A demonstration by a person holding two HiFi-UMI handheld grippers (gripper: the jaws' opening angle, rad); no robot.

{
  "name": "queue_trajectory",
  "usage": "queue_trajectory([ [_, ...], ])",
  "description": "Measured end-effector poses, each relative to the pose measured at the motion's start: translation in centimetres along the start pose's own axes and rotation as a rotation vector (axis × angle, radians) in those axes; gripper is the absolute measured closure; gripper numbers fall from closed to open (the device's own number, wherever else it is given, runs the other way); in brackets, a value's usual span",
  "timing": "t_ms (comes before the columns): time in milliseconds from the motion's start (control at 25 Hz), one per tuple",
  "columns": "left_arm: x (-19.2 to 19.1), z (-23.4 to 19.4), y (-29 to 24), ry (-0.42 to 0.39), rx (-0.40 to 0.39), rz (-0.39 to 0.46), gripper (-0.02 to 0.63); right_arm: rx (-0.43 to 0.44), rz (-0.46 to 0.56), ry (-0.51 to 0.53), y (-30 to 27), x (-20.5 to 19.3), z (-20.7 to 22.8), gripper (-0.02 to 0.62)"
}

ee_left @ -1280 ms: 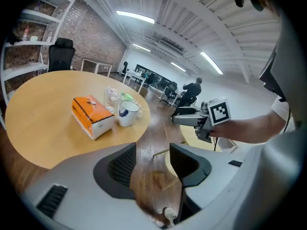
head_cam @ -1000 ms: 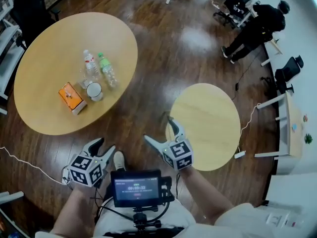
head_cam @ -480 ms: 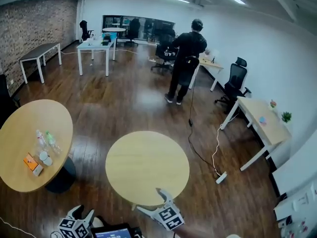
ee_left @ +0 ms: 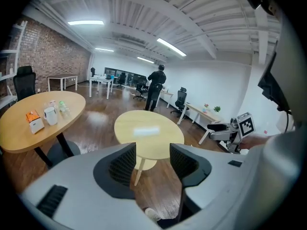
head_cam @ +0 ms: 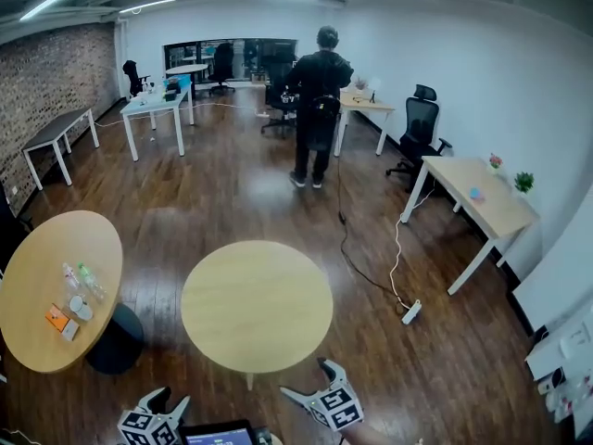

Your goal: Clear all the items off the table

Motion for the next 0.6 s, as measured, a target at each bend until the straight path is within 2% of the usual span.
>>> queue_trajectory([
  [280, -1.5, 2.0, 1.9, -0.031, -0.085, -0.012, 0.38, -0.06, -0.005, -0.027, 3.6, -0.9, -1.8, 0.076],
  [600, -3.4, 2.7, 6.9, -0.069, -0.145, 0.001, 0.38, -0.102, 0.009, -0.055, 7.5, -0.8, -6.8, 0.076],
])
Point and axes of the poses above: the fingertips, and each gripper's own axes: y backward along the fingers, z to its right, x out of its top, the point moved 1 cm from there along y, backward along the fingers, and after that the axes turned 9 degrees about y, right-handed, at the moved point
